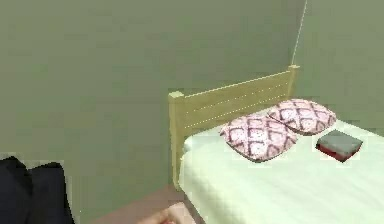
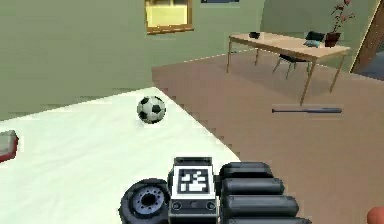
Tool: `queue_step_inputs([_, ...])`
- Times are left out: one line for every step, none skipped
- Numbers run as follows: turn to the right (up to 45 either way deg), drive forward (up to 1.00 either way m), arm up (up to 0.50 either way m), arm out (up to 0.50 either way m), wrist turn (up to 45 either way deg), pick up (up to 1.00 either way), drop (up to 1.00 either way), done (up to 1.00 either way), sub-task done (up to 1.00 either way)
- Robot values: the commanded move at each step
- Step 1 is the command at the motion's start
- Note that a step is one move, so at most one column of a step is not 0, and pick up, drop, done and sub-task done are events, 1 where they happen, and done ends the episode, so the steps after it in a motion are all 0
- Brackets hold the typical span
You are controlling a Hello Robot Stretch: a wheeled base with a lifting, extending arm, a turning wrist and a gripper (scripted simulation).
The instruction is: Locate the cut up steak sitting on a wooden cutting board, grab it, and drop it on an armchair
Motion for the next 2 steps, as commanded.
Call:
queue_step_inputs([-45.0, 0.0, 0.0, 0.0, 0.0, 0.0, 0.0, 0.0, 0.0])
queue_step_inputs([-42.0, 0.0, 0.0, 0.0, 0.0, 0.0, 0.0, 0.0, 0.0])
